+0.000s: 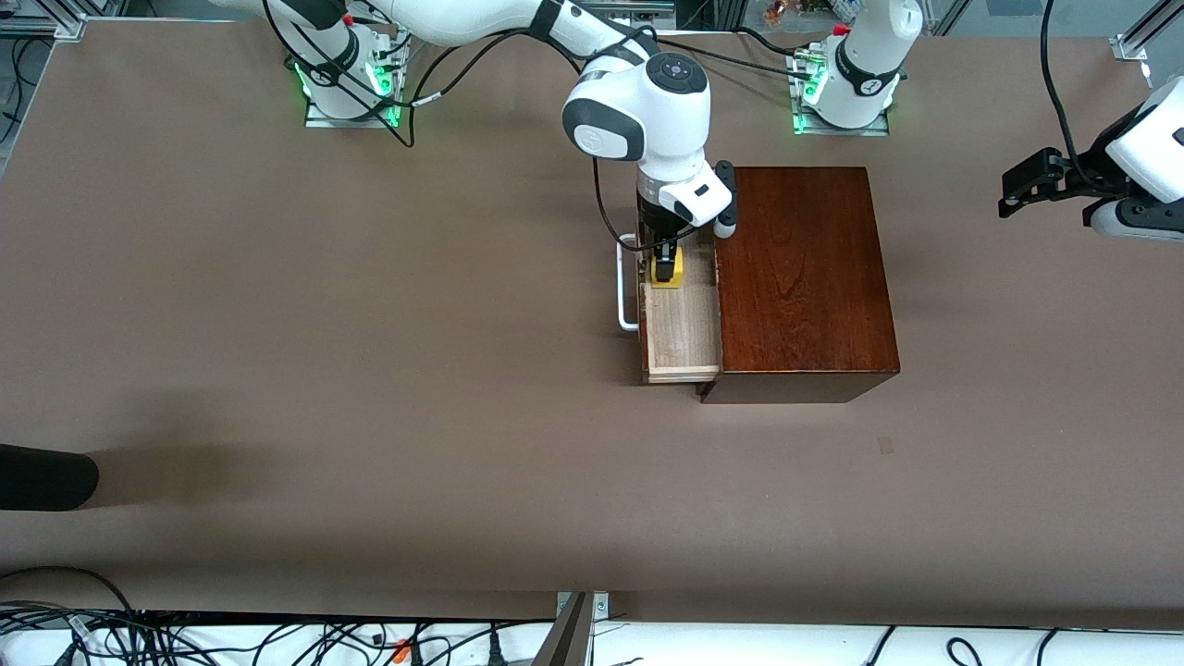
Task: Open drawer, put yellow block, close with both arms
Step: 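Withdraw the right gripper while the left gripper moves toward the drawer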
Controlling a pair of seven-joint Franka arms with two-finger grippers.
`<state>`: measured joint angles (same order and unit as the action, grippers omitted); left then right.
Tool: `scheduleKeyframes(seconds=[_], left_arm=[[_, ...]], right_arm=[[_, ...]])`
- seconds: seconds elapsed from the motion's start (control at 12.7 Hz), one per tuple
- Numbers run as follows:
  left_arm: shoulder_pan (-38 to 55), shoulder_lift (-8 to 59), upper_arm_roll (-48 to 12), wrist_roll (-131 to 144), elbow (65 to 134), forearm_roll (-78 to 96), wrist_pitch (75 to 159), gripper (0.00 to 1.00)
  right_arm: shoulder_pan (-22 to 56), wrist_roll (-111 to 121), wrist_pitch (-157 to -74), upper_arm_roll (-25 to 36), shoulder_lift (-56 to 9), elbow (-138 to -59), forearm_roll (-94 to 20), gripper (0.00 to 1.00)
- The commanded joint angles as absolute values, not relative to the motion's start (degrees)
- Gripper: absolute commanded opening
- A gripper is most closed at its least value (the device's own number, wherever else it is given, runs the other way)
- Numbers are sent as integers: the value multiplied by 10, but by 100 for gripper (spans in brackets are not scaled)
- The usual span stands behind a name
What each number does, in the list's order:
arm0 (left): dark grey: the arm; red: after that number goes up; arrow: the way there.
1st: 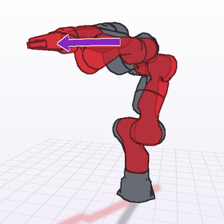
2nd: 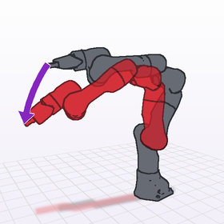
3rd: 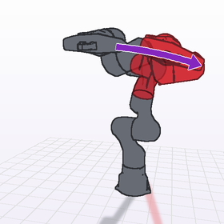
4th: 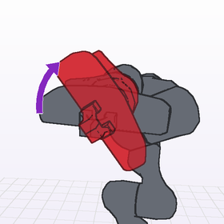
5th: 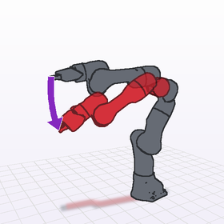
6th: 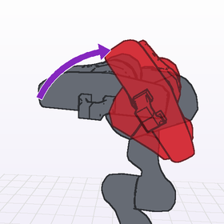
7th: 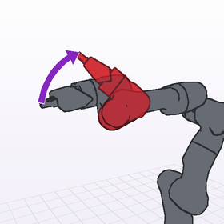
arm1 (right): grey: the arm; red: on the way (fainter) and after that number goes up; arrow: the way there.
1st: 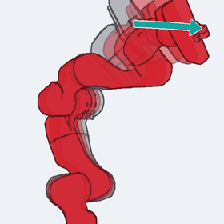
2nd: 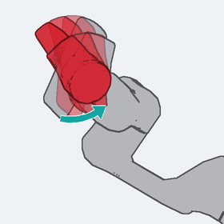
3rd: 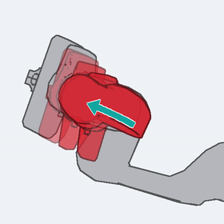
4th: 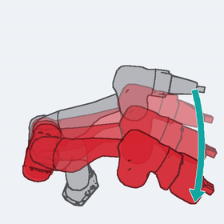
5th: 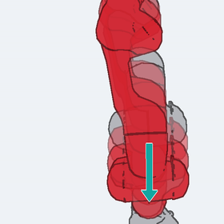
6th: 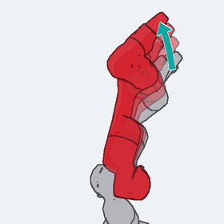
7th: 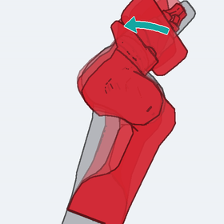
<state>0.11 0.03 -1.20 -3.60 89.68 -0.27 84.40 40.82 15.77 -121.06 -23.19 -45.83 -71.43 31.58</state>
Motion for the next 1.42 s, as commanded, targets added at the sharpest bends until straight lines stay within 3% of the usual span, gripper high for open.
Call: scheduleKeyframes(seconds=[0.0,0.24,0.47,1.03,1.19,1.34], left_arm=[[-1,3,-14,-39,886,-10,834,100],[-1,3,-14,-39,886,-10,833,100],[-1,4,-13,-39,886,-10,834,100],[10,46,-31,-45,886,-6,833,100],[21,53,-55,-44,885,28,809,100],[50,60,-106,-47,886,28,808,100]], right_arm=[[417,161,-1160,-236,-463,-668,318,100],[418,142,-1045,-262,-454,-588,290,100],[393,99,-992,-258,-381,-581,235,100],[165,93,-874,-248,-252,-584,153,100],[128,91,-832,-215,-216,-603,125,100],[127,85,-834,-139,-165,-654,74,100]])
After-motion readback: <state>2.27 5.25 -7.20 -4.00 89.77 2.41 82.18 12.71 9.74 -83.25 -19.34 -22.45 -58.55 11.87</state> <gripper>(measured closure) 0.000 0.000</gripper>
